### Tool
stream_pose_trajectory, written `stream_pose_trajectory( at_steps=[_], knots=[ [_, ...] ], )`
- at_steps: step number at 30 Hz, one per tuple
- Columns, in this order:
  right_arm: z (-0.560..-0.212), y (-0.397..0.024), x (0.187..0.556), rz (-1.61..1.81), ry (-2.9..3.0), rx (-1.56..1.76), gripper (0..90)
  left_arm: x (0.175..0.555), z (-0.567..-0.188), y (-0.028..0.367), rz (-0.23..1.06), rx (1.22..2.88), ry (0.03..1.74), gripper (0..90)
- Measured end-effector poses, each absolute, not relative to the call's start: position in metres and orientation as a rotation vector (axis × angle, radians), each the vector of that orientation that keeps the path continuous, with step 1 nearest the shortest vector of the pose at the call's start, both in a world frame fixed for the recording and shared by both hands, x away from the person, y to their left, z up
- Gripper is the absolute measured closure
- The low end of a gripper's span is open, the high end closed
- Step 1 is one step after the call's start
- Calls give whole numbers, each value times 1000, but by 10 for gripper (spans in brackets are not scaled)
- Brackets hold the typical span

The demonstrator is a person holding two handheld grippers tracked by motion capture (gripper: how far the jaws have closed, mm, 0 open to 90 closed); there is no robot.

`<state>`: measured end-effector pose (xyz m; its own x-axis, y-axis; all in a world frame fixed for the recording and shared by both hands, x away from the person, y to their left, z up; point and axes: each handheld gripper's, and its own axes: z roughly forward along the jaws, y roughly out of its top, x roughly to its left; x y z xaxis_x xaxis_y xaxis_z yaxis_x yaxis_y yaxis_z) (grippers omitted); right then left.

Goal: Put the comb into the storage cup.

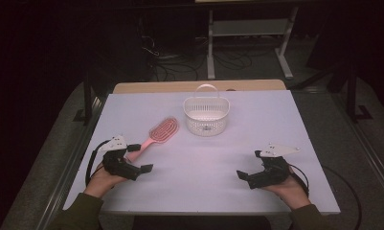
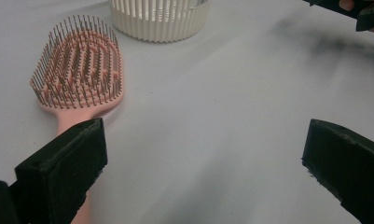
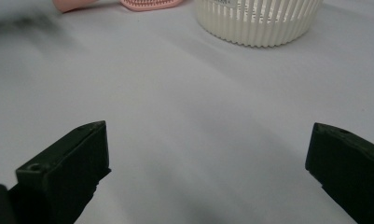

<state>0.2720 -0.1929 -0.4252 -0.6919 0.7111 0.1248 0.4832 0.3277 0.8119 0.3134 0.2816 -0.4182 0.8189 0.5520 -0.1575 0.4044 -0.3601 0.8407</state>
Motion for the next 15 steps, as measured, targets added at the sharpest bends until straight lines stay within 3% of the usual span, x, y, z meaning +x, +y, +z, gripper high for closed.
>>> stream_pose_trajectory(
  at_steps=[15],
  knots=[
    [-426, -193, 272, 1314, 2356, 1075, 0, 319, -412, 283, 208, 1989, 705, 0]
  ],
)
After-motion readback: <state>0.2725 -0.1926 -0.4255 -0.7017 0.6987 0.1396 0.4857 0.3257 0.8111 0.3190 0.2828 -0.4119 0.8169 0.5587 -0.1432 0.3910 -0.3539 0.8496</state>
